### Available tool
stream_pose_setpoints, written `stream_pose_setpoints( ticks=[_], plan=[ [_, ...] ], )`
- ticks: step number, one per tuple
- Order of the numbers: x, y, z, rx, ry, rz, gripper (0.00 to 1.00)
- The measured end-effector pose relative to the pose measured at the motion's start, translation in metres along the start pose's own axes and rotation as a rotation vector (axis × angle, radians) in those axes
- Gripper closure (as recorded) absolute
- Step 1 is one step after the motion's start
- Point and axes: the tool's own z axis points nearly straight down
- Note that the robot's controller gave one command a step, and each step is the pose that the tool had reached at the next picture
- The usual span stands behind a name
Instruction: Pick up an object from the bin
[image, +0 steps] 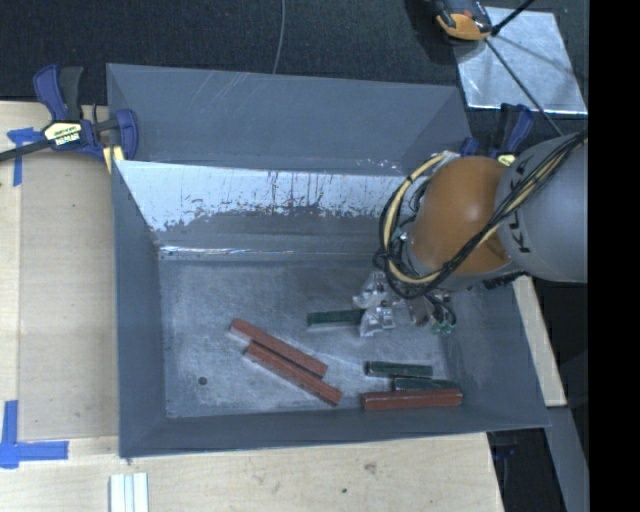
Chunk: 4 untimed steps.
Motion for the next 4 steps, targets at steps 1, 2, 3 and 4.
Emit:
stream_pose_setpoints(
  ticks=[1,2,3,4],
  plan=[
    [-0.001,0.0,-0.116,-0.002,0.018,-0.036,1.0],
    [-0.001,0.001,-0.116,-0.002,0.018,-0.037,1.0],
    [-0.001,0.0,-0.117,-0.003,0.02,-0.045,1.0],
    [0.009,0.002,-0.104,-0.002,0.013,-0.071,1.0]
  ],
)
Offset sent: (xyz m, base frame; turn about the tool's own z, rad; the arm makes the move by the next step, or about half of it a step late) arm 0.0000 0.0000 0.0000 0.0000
